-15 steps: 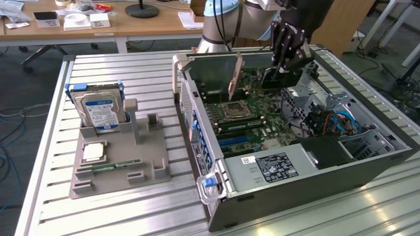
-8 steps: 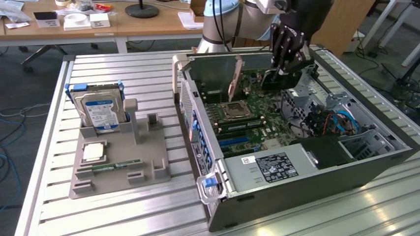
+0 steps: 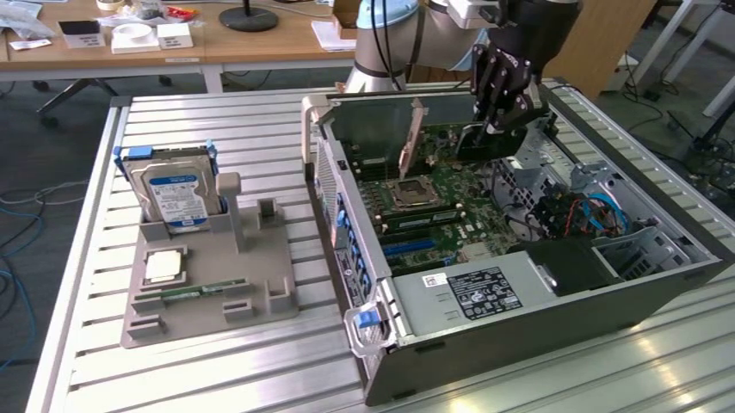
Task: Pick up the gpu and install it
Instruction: 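Insert the gpu into the slot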
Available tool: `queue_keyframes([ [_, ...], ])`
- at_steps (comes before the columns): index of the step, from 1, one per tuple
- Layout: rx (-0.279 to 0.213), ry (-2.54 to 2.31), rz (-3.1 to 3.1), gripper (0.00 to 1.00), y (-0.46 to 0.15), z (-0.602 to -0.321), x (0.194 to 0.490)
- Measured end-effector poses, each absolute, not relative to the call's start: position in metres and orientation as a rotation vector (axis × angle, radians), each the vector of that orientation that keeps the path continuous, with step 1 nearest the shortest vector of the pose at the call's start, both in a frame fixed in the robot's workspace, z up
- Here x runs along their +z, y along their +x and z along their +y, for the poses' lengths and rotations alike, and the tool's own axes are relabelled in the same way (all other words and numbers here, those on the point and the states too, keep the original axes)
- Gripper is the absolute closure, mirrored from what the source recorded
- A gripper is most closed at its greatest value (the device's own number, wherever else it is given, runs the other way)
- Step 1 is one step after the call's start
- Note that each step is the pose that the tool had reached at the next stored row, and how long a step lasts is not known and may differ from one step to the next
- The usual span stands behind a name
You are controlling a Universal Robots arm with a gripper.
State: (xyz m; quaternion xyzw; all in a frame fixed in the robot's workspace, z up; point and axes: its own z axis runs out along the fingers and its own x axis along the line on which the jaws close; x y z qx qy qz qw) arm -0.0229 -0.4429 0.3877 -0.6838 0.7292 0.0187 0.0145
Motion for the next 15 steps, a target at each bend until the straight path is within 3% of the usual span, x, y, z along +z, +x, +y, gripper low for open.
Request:
queue_keyframes([
  [15,0.058,-2.128,2.270,0.73,-0.0228,-0.4429,0.3842],
])
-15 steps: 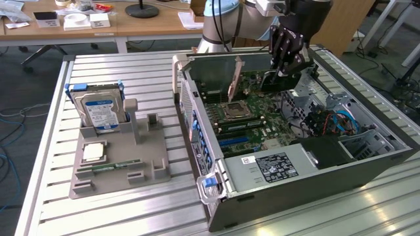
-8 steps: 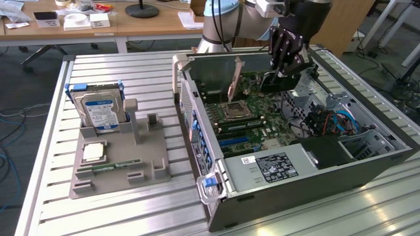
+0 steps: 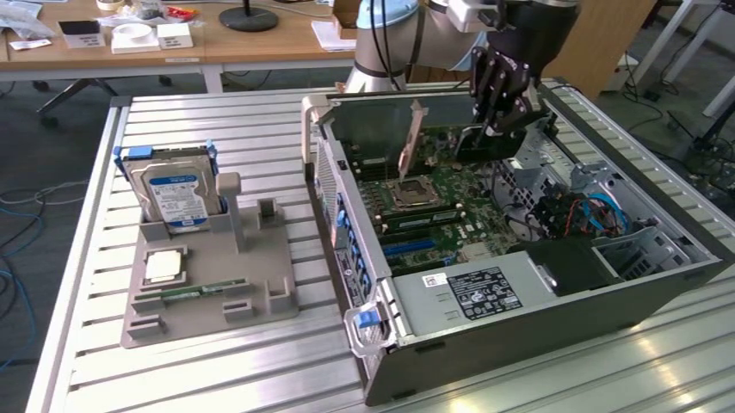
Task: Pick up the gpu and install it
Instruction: 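Insert the gpu into the slot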
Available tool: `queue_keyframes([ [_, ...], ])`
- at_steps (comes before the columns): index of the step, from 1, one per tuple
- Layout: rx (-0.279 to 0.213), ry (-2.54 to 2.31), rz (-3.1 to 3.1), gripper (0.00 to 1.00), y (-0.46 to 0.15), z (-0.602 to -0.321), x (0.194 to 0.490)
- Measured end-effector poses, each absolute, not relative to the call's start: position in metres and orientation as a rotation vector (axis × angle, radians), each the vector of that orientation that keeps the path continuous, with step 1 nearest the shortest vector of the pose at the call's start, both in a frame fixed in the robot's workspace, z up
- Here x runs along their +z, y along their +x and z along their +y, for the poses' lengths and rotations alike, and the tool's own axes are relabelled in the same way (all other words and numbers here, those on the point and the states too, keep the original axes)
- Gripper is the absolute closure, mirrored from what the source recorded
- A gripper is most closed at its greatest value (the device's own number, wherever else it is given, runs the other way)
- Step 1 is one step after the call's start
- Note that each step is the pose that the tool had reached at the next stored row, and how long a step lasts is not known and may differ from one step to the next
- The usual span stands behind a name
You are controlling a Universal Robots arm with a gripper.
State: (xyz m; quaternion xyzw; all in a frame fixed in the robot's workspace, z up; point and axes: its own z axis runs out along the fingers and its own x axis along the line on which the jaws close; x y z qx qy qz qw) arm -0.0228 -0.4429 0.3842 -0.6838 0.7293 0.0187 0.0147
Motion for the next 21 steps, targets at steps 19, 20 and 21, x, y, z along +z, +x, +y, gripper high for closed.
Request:
queue_keyframes([
  [19,0.058,-2.129,2.270,0.73,-0.0232,-0.4429,0.3784],
  [20,0.058,-2.129,2.270,0.73,-0.0235,-0.4429,0.3774],
  [21,0.058,-2.130,2.269,0.73,-0.0239,-0.4429,0.3765],
])
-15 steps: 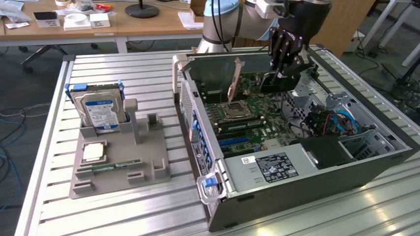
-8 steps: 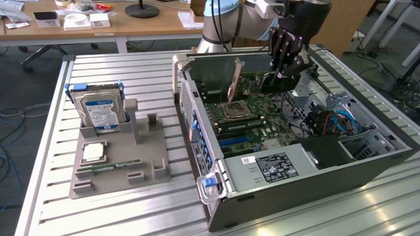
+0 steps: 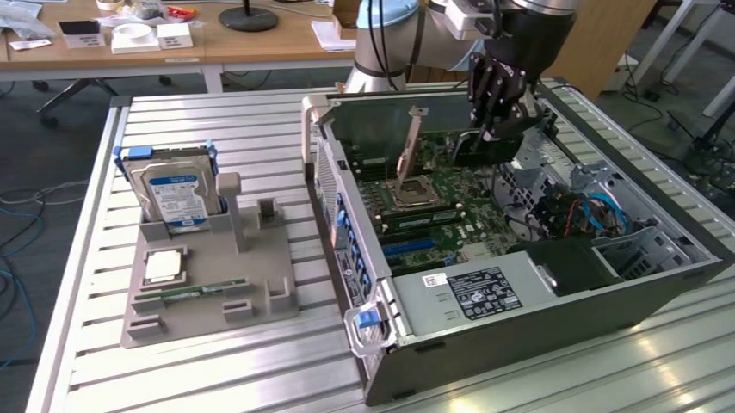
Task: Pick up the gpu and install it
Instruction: 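Insert the gpu into the slot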
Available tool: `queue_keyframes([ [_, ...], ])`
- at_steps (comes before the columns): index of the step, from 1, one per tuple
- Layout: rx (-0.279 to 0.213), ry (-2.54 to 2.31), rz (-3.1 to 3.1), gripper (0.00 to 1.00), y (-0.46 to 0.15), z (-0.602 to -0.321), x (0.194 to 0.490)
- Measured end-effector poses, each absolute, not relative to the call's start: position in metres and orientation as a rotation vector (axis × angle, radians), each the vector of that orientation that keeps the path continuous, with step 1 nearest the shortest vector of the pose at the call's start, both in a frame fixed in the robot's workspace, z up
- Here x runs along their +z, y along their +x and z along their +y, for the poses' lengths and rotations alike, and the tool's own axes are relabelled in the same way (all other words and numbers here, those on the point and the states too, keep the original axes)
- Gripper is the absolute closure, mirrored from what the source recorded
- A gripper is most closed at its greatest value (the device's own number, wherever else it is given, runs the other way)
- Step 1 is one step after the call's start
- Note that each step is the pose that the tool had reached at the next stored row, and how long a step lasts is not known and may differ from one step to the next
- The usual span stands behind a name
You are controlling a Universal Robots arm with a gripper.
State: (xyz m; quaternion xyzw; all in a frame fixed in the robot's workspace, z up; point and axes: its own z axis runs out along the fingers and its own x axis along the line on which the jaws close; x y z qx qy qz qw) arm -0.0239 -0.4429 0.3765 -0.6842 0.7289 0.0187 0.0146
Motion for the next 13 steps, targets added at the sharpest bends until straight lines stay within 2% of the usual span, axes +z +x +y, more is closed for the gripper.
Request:
queue_keyframes([
  [13,0.059,-2.148,2.252,0.73,-0.0274,-0.4502,0.3658],
])
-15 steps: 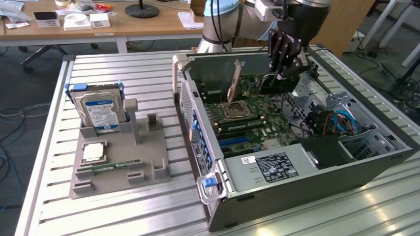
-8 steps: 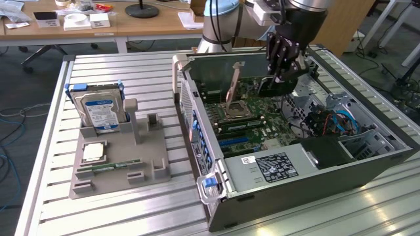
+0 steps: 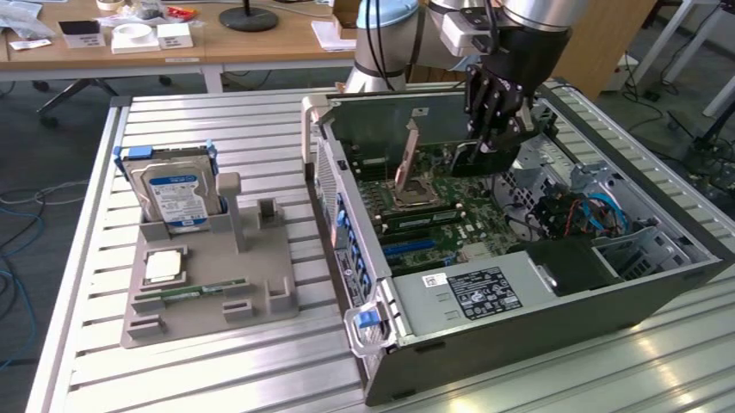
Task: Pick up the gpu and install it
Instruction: 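Insert the gpu into the slot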
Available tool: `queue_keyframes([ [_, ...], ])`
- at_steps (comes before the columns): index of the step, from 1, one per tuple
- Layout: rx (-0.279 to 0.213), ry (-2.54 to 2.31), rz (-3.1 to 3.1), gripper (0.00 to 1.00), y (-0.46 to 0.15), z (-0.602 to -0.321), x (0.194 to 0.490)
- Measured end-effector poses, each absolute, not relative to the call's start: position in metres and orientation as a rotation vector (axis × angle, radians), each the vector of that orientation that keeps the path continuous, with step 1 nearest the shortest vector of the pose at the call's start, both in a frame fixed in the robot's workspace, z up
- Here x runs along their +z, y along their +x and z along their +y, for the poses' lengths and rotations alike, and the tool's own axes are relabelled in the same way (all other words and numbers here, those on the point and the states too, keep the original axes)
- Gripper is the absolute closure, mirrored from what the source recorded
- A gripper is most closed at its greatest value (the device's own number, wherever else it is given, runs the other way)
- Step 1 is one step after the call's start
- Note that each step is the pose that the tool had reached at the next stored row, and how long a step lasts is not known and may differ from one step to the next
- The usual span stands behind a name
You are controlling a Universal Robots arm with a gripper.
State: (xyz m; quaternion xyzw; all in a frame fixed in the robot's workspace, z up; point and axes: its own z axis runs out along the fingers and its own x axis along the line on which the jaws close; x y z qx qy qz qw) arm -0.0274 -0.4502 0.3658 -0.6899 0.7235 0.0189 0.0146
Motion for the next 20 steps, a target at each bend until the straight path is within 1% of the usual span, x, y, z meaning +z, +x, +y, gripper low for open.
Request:
queue_keyframes([
  [20,0.059,-2.148,2.252,0.73,-0.0276,-0.4502,0.3612],
])
